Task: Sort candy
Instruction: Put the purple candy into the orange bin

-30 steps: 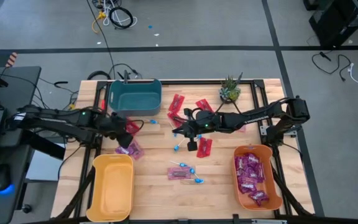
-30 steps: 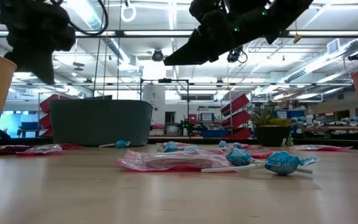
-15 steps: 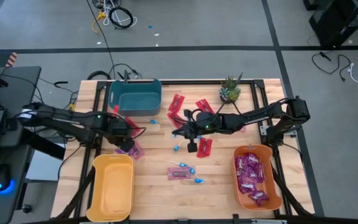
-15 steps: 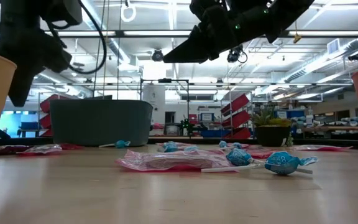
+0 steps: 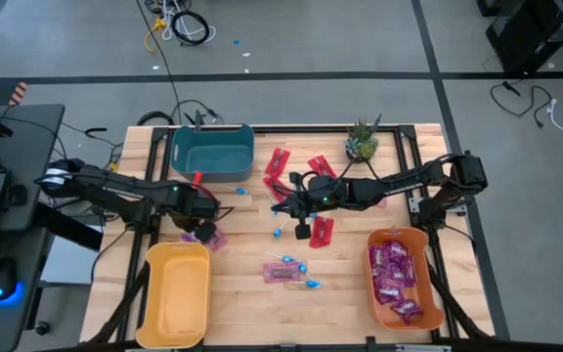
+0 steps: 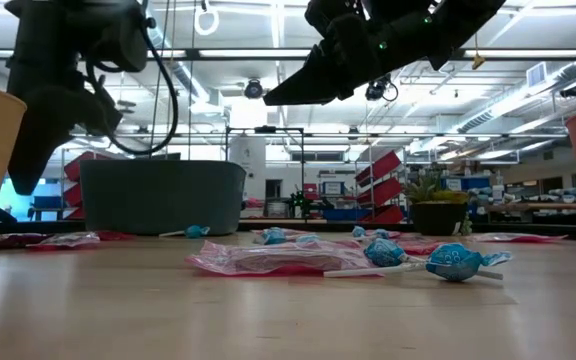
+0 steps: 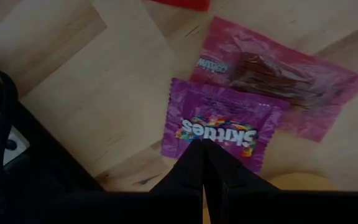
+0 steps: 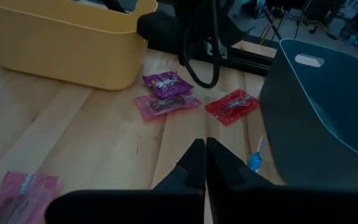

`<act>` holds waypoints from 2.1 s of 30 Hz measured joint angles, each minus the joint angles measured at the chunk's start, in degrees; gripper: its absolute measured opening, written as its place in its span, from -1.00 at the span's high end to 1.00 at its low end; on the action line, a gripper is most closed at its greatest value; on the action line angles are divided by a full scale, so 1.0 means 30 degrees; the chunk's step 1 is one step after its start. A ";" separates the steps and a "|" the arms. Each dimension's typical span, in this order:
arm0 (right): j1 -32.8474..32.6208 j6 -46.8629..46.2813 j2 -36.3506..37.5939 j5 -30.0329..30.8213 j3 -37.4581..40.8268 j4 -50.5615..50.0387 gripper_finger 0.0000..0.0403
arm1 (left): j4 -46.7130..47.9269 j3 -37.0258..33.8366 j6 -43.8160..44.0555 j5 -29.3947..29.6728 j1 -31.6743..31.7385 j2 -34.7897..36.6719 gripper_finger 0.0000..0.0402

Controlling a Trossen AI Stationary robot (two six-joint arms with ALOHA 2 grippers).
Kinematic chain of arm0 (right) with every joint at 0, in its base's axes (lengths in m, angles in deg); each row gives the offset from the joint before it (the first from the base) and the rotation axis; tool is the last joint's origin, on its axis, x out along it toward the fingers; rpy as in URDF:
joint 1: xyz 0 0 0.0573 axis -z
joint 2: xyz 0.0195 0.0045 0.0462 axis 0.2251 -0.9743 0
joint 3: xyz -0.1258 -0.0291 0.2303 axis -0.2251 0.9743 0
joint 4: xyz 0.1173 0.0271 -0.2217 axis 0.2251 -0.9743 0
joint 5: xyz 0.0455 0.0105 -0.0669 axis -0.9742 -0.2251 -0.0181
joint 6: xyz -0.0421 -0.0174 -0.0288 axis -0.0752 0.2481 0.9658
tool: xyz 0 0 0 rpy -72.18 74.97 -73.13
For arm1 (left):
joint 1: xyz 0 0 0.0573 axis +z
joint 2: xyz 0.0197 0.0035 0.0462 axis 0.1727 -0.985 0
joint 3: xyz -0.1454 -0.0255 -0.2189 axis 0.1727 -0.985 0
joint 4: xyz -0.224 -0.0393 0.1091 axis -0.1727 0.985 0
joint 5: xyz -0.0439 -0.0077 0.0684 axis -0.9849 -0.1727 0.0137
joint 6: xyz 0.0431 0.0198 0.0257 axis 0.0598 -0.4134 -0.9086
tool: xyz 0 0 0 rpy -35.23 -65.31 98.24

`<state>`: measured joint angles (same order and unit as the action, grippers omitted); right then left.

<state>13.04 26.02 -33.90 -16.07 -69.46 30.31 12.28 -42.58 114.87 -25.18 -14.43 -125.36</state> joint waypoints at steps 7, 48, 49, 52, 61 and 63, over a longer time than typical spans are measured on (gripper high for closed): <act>0.0000 0.0275 0.0000 0.0000 0.0000 0.0000 1.00 | -0.0029 -0.0007 -0.0153 0.0467 0.0000 -0.0693 1.00; 0.0000 0.0490 -0.0015 -0.0007 0.0000 0.0007 1.00 | -0.2746 -0.1502 0.0315 0.1549 0.0270 -0.0763 1.00; -0.0007 0.0490 -0.0015 -0.0007 0.0000 0.0007 1.00 | -0.2726 -0.1541 0.0494 0.1542 0.0270 -0.0756 1.00; -0.0005 0.0490 -0.0015 -0.0007 0.0000 0.0015 1.00 | -0.2691 -0.1625 0.0566 0.1522 0.0270 -0.0756 1.00; -0.0004 0.0490 -0.0015 -0.0007 0.0000 0.0156 1.00 | -0.2881 -0.1625 0.0943 0.1658 0.0270 -0.0756 1.00; -0.0007 0.0490 -0.0015 -0.0007 0.0000 0.0153 1.00 | -0.2878 -0.1625 0.0954 0.1703 0.0270 -0.0756 1.00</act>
<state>13.02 27.49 -33.94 -16.10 -69.46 30.76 3.64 -47.46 117.73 -20.08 -13.63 -127.63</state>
